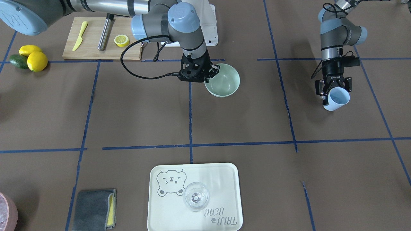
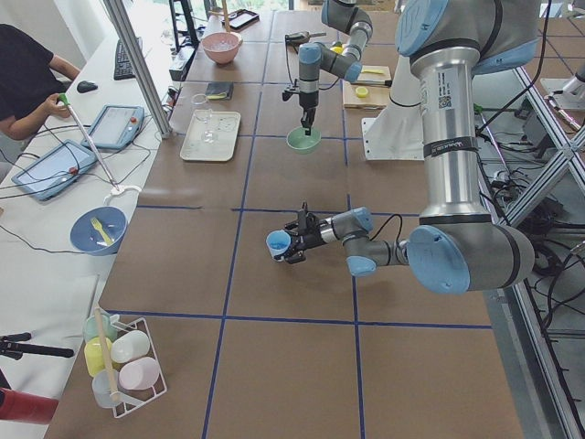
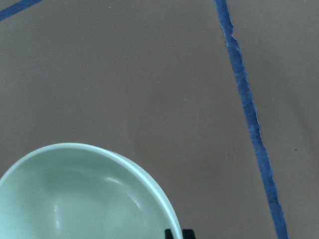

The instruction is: Pour ice into bowl

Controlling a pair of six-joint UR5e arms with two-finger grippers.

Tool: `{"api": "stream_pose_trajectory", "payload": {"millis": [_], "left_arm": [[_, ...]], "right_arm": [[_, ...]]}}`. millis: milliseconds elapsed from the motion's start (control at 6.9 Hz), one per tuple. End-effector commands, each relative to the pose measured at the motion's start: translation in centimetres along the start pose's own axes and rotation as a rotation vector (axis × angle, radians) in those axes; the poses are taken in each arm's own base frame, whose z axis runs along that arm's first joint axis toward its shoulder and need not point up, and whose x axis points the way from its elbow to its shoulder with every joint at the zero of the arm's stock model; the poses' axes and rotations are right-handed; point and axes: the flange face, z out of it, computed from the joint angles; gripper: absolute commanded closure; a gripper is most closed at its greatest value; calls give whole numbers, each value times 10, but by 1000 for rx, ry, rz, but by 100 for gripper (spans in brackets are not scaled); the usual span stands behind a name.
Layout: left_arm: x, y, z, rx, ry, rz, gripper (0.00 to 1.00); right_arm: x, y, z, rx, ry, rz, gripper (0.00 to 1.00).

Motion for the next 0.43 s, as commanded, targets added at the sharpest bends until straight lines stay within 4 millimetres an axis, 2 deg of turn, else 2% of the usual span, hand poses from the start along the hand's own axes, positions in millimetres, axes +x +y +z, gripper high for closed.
{"api": "stream_pose_trajectory", "payload": {"millis": [0, 145, 290], "left_arm": [[-4, -2, 5, 9, -13, 0, 33], [-5, -10, 7, 22, -16, 8, 82], [-2, -32, 14, 55, -21, 40, 100]], "right_arm": [[-11, 2, 10, 2, 12, -1, 100], [-12, 5, 15, 34, 0, -12, 100], [-28, 6, 29, 39, 5, -14, 100]]}}
